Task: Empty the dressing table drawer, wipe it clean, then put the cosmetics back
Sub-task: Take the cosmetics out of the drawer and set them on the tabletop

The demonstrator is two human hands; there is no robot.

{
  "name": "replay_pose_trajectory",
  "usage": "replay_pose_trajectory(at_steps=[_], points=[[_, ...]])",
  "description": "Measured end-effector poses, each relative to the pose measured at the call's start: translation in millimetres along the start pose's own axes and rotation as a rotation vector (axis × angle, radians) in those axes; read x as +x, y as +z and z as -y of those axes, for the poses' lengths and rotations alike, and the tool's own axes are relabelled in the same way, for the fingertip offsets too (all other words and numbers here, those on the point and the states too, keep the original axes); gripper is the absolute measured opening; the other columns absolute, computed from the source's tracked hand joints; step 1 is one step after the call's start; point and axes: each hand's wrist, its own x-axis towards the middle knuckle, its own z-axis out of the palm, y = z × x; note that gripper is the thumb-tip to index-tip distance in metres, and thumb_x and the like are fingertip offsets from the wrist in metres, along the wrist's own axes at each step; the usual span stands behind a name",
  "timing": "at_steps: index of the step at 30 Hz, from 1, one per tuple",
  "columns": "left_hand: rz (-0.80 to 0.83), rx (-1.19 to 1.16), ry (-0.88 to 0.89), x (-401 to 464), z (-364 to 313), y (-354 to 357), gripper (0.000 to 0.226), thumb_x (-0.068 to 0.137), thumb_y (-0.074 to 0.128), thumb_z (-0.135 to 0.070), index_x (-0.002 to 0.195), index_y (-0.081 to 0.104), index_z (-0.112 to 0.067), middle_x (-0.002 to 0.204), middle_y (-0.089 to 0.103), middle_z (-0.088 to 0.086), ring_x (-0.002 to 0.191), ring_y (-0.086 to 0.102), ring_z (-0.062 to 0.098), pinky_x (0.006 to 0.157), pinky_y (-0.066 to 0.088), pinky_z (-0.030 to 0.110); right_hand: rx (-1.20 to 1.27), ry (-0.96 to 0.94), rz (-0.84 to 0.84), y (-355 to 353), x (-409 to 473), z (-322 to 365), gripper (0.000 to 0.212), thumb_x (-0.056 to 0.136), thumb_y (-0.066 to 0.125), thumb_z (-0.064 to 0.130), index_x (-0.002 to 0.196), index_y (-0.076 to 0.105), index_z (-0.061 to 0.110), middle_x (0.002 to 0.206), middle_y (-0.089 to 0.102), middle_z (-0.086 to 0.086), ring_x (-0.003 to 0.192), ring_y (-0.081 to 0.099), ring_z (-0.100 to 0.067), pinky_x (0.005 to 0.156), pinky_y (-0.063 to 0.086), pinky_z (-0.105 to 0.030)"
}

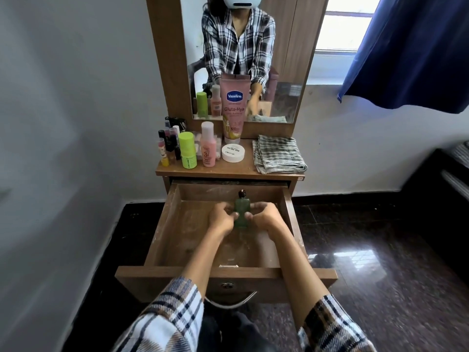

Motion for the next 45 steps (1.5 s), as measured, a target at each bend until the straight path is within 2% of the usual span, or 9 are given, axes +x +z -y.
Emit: replay_pose_trajectory(at_steps=[6,8,12,17,24,29,36,40,45], points=[[-0.207,-0.019,0.269,-20.8,-49.7,-25.4,0.022,0.086,0.061,-0.001,0.108,0.063,0.0,0.111,0.066,0.012,0.104,0.06,0.026,0.084,0.041,0.024,0.181,-0.33,-0.166,-3.1,-18.1,33.7,0.021,0.08,0.07,0.003,0.082,0.061,0.022,0.089,0.069,0.001,0.088,0.067,-0.017,0.085,0.054,-0.034],[-0.298,-0.035,0.355,-20.1,-66.7,-31.3,0.023,0.086,0.062,-0.002,0.108,0.064,-0.001,0.111,0.067,0.012,0.103,0.06,0.024,0.079,0.038,0.019,0.245,-0.396,-0.192,-4.5,-20.6,55.3,0.023,0.081,0.069,0.001,0.084,0.059,0.022,0.092,0.068,0.0,0.089,0.066,-0.016,0.086,0.054,-0.033],[-0.452,-0.068,0.451,-3.3,-82.3,-32.5,0.023,0.087,0.06,-0.006,0.109,0.066,-0.004,0.108,0.068,0.01,0.101,0.061,0.025,0.084,0.044,0.028,0.34,-0.456,-0.215,-3.0,-16.7,87.4,0.022,0.084,0.065,-0.002,0.1,0.058,0.012,0.098,0.062,-0.002,0.091,0.062,-0.013,0.082,0.051,-0.024],[-0.552,-0.091,0.475,22.4,-79.0,-23.3,0.027,0.09,0.056,-0.005,0.115,0.064,-0.003,0.115,0.066,0.011,0.107,0.059,0.023,0.087,0.039,0.022,0.343,-0.45,-0.241,8.7,5.1,96.0,0.027,0.087,0.062,-0.001,0.112,0.059,0.007,0.103,0.061,0.0,0.095,0.059,-0.01,0.074,0.048,-0.015],[-0.608,-0.108,0.471,48.4,-66.4,-13.2,0.028,0.09,0.052,-0.001,0.115,0.064,-0.002,0.115,0.065,0.013,0.108,0.058,0.026,0.088,0.038,0.021,0.292,-0.466,-0.264,21.6,27.9,90.3,0.026,0.087,0.061,-0.001,0.112,0.058,0.006,0.102,0.059,0.001,0.088,0.059,-0.009,0.079,0.052,-0.02],[-0.634,-0.094,0.472,56.1,-66.3,-8.4,0.029,0.091,0.051,-0.002,0.116,0.065,-0.006,0.114,0.066,0.011,0.107,0.058,0.023,0.088,0.037,0.021,0.237,-0.508,-0.333,23.9,32.6,88.2,0.025,0.086,0.061,-0.004,0.11,0.06,0.005,0.097,0.061,0.002,0.081,0.059,-0.005,0.066,0.049,-0.009],[-0.701,-0.082,0.473,58.4,-65.9,-4.3,0.028,0.09,0.051,-0.003,0.112,0.067,-0.007,0.106,0.069,0.009,0.097,0.062,0.021,0.075,0.033,0.012,0.207,-0.519,-0.369,25.9,37.8,87.6,0.024,0.083,0.063,-0.006,0.105,0.063,0.004,0.099,0.066,-0.006,0.083,0.063,-0.01,0.08,0.055,-0.024],[-0.707,-0.066,0.456,59.2,-65.6,-2.8,0.027,0.089,0.051,-0.003,0.111,0.068,-0.005,0.104,0.069,0.011,0.095,0.062,0.022,0.073,0.03,0.011,0.222,-0.519,-0.348,25.7,37.5,85.5,0.021,0.082,0.066,-0.004,0.102,0.063,0.004,0.095,0.068,-0.007,0.083,0.064,-0.012,0.079,0.054,-0.023],[-0.7,-0.045,0.469,41.3,-68.2,-3.8,0.026,0.089,0.051,-0.002,0.109,0.066,-0.001,0.103,0.067,0.015,0.095,0.061,0.028,0.075,0.035,0.02,0.212,-0.535,-0.342,21.0,23.7,82.8,0.03,0.083,0.066,-0.001,0.112,0.061,0.002,0.104,0.067,-0.008,0.086,0.062,-0.01,0.083,0.054,-0.024]])
